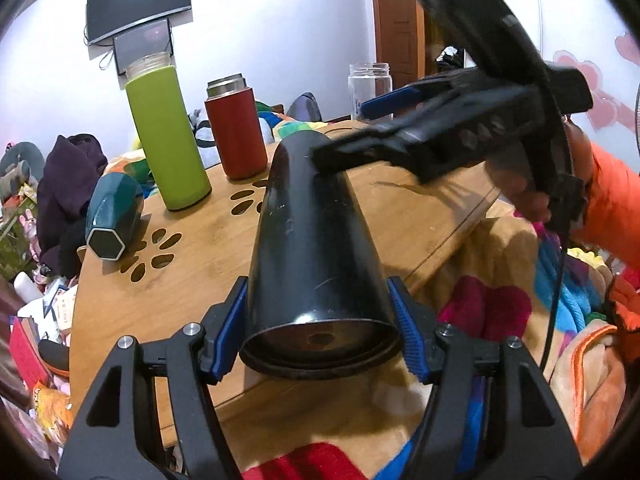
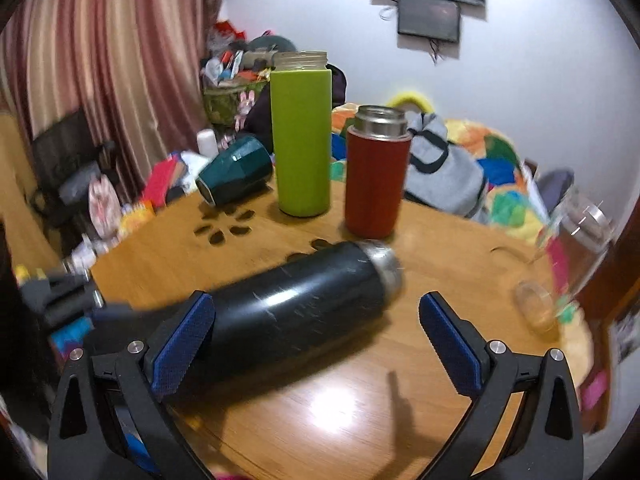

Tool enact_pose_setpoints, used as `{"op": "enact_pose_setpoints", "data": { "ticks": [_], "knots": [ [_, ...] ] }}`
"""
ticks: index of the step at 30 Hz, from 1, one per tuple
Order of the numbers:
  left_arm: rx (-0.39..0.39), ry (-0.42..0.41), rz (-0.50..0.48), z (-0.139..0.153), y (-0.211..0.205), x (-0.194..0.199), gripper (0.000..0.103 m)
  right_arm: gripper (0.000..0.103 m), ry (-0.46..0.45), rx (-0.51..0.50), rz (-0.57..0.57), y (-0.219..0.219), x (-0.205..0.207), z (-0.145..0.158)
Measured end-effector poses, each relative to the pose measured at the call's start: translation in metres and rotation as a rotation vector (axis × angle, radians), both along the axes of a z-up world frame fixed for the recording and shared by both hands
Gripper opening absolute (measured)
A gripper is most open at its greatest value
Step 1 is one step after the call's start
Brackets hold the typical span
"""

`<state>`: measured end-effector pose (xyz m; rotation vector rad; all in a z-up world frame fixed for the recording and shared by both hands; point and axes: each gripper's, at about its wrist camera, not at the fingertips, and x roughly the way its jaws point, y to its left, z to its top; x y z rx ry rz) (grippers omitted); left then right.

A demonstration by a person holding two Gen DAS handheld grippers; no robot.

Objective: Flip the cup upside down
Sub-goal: 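Close the right tool on the thermos while the left tool holds it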

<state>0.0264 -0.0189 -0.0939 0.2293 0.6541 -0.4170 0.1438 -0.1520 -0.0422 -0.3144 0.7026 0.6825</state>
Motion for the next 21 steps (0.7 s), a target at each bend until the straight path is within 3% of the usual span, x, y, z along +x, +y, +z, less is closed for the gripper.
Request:
{"op": "enact_pose_setpoints", "data": {
  "ticks": [5,7,15,21],
  "knots": [
    [-0.026,0.036,0.012,0.002,0.000,0.009,0.066,0.102,-0.039,-0.169,0.086,-0.003,-0.010,-0.005],
    [-0.034,0.050,0.020,0.002,-0.002,0.012,0.066,0.102,0.004,-0.190,0.113,-0.005,-0.010,-0.009],
    [-0.078,0.014,-0.094,0.018,-0.024,-0.003,0.078,0.101,0.117,-0.061,0.000,-0.033,-0.001,0.001],
    [-0.089,-0.001,-0.175,0.029,-0.040,-0.013,0.078,0.101,0.208,0.025,-0.008,-0.030,-0.009,0.006]
  ]
}}
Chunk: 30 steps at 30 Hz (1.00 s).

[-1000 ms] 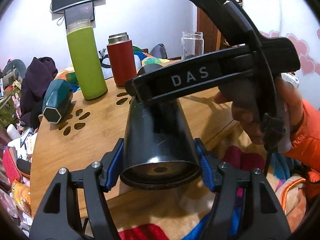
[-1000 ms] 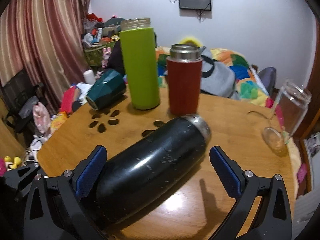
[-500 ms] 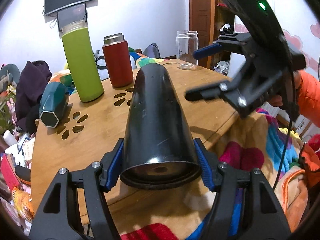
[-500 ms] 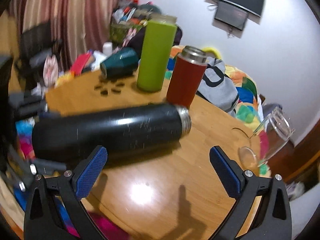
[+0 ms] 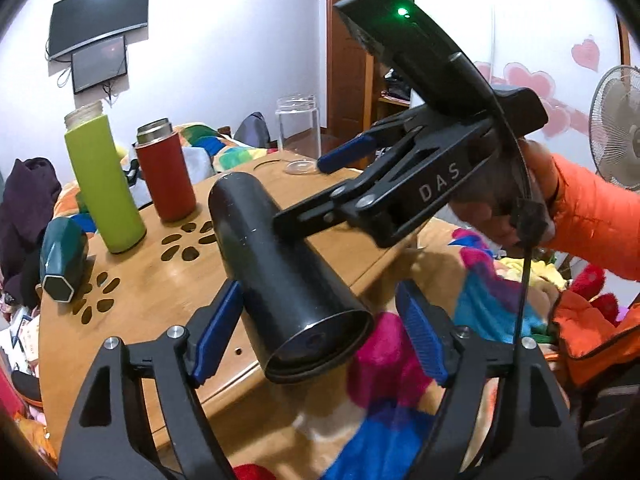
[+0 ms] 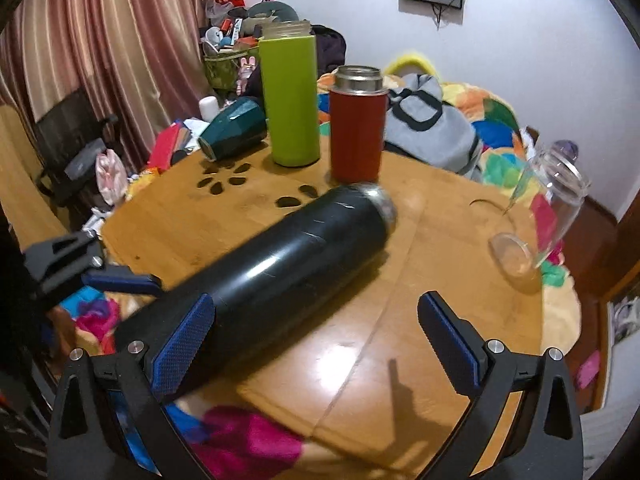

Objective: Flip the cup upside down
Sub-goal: 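Close the right tool on the thermos while the left tool holds it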

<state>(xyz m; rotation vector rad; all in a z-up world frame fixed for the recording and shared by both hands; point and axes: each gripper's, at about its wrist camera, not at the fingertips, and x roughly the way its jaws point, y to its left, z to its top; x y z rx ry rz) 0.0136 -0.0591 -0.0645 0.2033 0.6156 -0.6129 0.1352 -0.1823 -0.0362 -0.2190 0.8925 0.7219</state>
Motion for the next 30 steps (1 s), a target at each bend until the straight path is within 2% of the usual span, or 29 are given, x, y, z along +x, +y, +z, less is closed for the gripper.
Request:
{"op": "enact_pose_setpoints", "data": {
  "ticks": [5,11,13,15,19,22,27,30],
  "knots": [
    [-0.022,0.018,0.032,0.008,0.023,-0.006,0.078,0.101,0.100,0.069,-0.004,0.008,-0.006,-0.006],
    [-0.056,-0.051,0.174,0.030,0.073,-0.017,0.078,0.101,0.110,0.088,0.005,0.016,-0.007,-0.010],
    [-0.025,-0.064,0.248,0.029,0.082,-0.011,0.078,0.101,0.113,0.091,0.002,0.016,-0.006,-0.010],
    [0.002,-0.043,0.277,0.021,0.083,-0.001,0.076,0.101,0.104,0.088,-0.007,0.014,-0.008,-0.010],
    [0.066,0.021,0.263,-0.010,0.069,0.017,0.063,0.101,0.090,0.088,-0.031,0.010,-0.014,-0.008],
    [0.059,0.055,0.226,-0.022,0.054,0.023,0.054,0.101,0.087,0.097,-0.023,0.011,-0.024,-0.008],
    [0.002,0.083,0.188,-0.022,0.045,0.024,0.054,0.101,0.074,0.077,-0.010,0.016,-0.033,-0.015],
    [0.006,0.064,0.155,-0.020,0.037,0.018,0.054,0.100,0.099,0.097,-0.020,0.015,-0.032,-0.021]
  ]
}}
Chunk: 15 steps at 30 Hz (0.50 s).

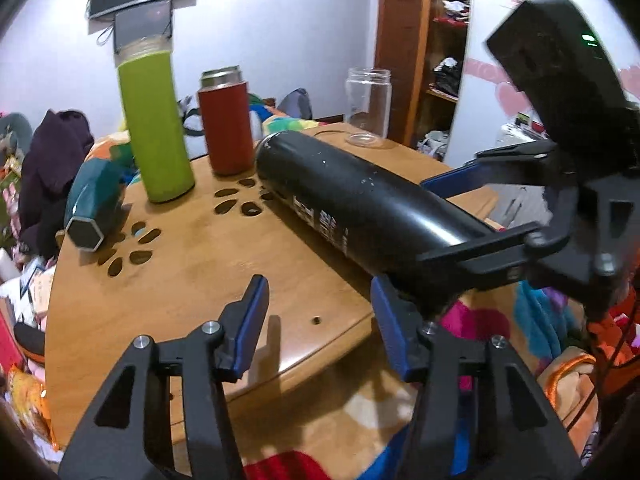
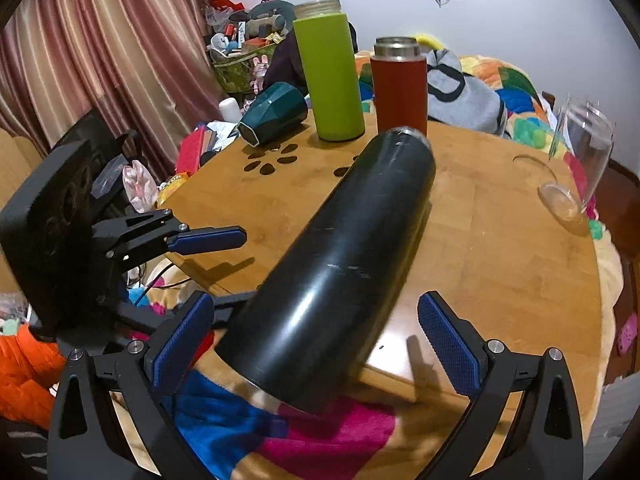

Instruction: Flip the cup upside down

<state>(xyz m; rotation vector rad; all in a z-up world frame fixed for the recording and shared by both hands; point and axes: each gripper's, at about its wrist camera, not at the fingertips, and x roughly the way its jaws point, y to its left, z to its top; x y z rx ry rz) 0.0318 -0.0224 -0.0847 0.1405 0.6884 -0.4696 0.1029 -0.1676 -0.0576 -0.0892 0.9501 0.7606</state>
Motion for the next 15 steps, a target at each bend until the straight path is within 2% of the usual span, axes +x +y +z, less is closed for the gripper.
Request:
{"op": "enact_pose_setpoints", "data": {
  "ticks": [3,7,10,13,15],
  "knots": [
    [0.018,-0.025,-0.010,0.000,-0.004,-0.003,0.046,0.090,0.032,0.020,-0.027,-0.004,0.004,-0.008],
    [0.026,-0.011,0.041,-0.002,0.011,0.002,0.039,0.085,0.090,0.074,-0.081,-0.011,0.009,-0.021],
    [0.012,0.009,0.103,-0.002,0.029,0.007,0.039,0.081,0.047,0.071,-0.122,-0.012,0.002,-0.022],
    [0.011,-0.003,0.138,0.001,0.036,0.010,0.038,0.075,0.018,0.065,-0.149,-0.011,-0.005,-0.022],
    [0.007,-0.020,0.150,0.007,0.037,0.013,0.038,0.068,-0.009,0.059,-0.179,-0.015,-0.010,-0.021]
  ]
}}
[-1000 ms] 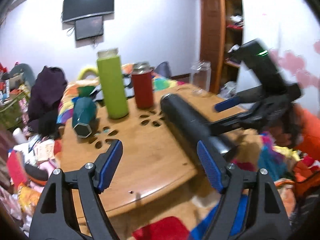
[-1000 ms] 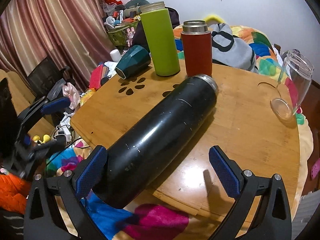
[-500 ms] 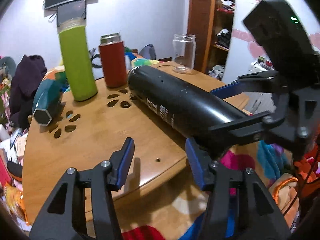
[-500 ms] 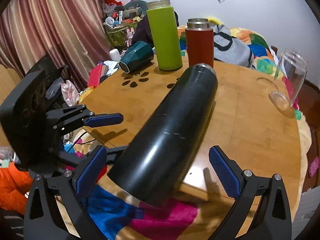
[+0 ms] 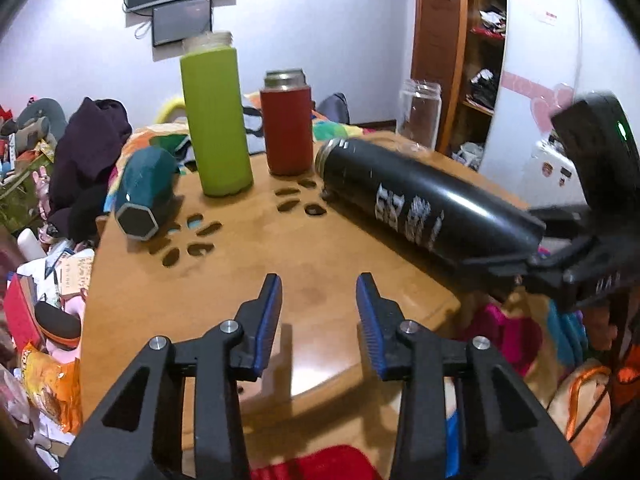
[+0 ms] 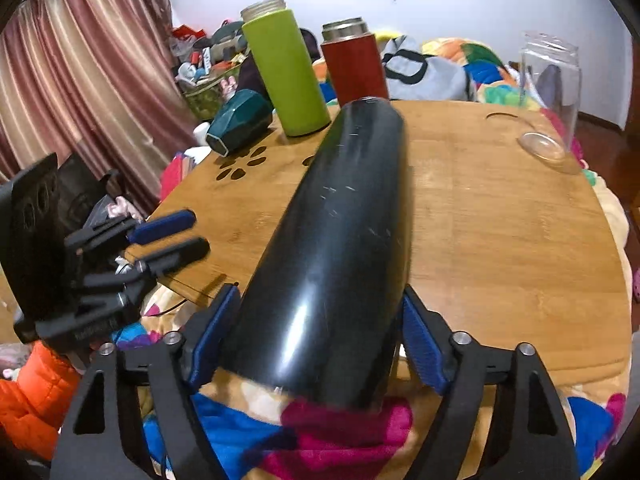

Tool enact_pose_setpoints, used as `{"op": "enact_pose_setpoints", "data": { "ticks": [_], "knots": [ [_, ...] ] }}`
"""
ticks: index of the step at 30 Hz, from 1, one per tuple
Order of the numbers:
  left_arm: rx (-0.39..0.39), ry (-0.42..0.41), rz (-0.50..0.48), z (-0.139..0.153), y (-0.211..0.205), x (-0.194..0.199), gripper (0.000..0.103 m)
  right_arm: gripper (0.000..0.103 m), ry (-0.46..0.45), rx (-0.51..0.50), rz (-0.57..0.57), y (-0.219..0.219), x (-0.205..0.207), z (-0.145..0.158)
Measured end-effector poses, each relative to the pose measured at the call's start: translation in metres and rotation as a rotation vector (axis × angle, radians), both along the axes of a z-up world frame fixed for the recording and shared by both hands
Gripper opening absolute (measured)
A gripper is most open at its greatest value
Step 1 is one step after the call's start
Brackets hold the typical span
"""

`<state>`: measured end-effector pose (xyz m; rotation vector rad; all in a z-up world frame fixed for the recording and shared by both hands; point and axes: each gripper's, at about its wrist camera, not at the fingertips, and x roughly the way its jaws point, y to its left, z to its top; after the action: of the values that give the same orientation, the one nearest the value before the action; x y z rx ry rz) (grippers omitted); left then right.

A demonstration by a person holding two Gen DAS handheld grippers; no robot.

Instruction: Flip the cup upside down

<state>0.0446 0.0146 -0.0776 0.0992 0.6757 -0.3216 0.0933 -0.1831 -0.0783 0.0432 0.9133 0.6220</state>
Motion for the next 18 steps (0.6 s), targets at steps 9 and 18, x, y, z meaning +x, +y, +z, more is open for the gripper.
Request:
{"op": "enact_pose_setpoints", "data": {
  "ticks": [9,18],
  "knots": [
    [0.013,-0.103,-0.026,0.037,-0.033,0.027,0.039,0.061,-0.108,-0.058,-0.096,-0.021,-0.011,0.005],
    [-0.035,-0.051,-0.146,0.050,-0.076,0.068,0.039,0.061,-0.229,-0.093,-0.036,-0.026,-0.028,0.034]
  ]
}}
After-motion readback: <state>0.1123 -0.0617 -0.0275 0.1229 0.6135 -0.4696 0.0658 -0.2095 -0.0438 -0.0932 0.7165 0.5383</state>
